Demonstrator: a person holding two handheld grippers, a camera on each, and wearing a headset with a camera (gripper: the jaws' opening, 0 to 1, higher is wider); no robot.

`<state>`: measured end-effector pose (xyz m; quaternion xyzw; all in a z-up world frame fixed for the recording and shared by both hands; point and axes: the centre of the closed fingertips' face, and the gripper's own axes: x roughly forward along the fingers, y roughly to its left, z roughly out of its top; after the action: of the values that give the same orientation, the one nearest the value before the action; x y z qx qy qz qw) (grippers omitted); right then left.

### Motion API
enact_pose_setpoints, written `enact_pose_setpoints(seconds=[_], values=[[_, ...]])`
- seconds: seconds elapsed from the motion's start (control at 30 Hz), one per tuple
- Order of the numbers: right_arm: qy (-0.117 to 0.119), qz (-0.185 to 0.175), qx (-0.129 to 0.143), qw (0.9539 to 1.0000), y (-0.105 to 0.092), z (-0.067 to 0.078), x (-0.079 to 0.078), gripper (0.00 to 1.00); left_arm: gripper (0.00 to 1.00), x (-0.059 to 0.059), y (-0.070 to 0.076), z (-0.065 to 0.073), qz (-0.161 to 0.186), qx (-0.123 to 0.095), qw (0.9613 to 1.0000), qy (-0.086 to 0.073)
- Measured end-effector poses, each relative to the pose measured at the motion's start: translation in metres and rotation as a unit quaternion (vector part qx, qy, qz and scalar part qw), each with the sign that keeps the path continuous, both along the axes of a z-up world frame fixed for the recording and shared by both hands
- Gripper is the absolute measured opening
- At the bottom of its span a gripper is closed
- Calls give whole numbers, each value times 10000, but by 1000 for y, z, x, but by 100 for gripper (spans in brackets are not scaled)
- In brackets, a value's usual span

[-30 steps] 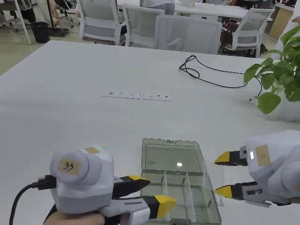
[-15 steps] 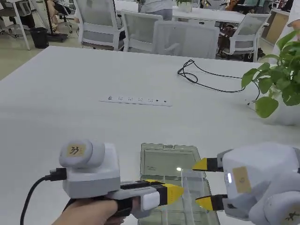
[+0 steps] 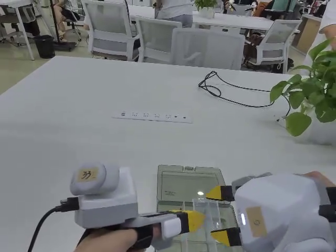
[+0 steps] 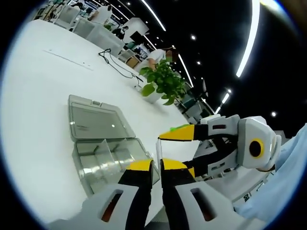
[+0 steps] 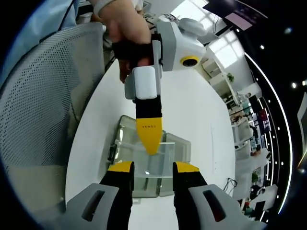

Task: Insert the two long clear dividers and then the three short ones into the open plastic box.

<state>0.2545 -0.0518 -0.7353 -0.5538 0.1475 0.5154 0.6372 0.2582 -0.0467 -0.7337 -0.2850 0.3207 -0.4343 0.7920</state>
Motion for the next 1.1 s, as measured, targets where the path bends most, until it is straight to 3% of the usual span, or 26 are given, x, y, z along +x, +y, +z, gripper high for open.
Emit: enact_pose_setpoints(seconds=[0.2, 0.4, 0.43, 0.5, 0.53, 0.6, 0.67, 0.7, 0.73, 0.77, 0.8, 0.9, 0.97, 1.07, 1.1], values=[[-23, 49, -42, 10000, -1, 0, -1, 32, 0, -2, -3, 2, -27, -182, 9997, 161], [19, 80, -41, 10000, -2, 0, -2, 33, 0, -4, -5, 2, -83, -193, 9997, 140], [180, 0, 53, 9998, -2, 0, -4, 37, 0, -3, -3, -1, -107, -80, 9999, 8], [582, -173, 368, 9975, 1, 2, -8, 49, 0, -5, -1, -5, -232, 60, 9997, -92], [608, -261, 452, 9968, 0, 6, -5, 50, 0, -5, 0, -6, -278, 113, 9994, -167], [794, -257, 522, 9951, -3, 11, -5, 47, 0, -8, 5, -11, -508, 368, 9969, -484], [1064, -341, 648, 9916, -5, 14, -6, 47, 0, -10, 9, -16, -688, 561, 9941, -618], [1192, -372, 710, 9896, -5, 16, -6, 46, 0, -10, 9, -16, -707, 575, 9935, -675], [1316, -458, 794, 9871, -6, 18, -4, 46, 0, -8, 11, -14, -783, 608, 9911, -893], [1458, -476, 802, 9849, -7, 18, -5, 45, 0, -8, 12, -13, -797, 597, 9905, -948], [1643, -550, 861, 9811, -8, 20, -5, 45, 0, -8, 14, -10, -903, 608, 9867, -1205], [1955, -550, 1004, 9740, -6, 26, -6, 39, 0, -9, 16, -5, -1091, 687, 9788, -1593], [2173, -415, 1090, 9691, -2, 31, -9, 37, 0, -10, 17, -1, -1261, 778, 9693, -1964], [2310, -433, 1055, 9663, -2, 34, -5, 34, 0, -15, 18, -2, -1485, 943, 9575, -2287], [2395, -416, 1019, 9646, -1, 35, -5, 30, 0, -17, 17, -1, -1584, 987, 9514, -2451]])
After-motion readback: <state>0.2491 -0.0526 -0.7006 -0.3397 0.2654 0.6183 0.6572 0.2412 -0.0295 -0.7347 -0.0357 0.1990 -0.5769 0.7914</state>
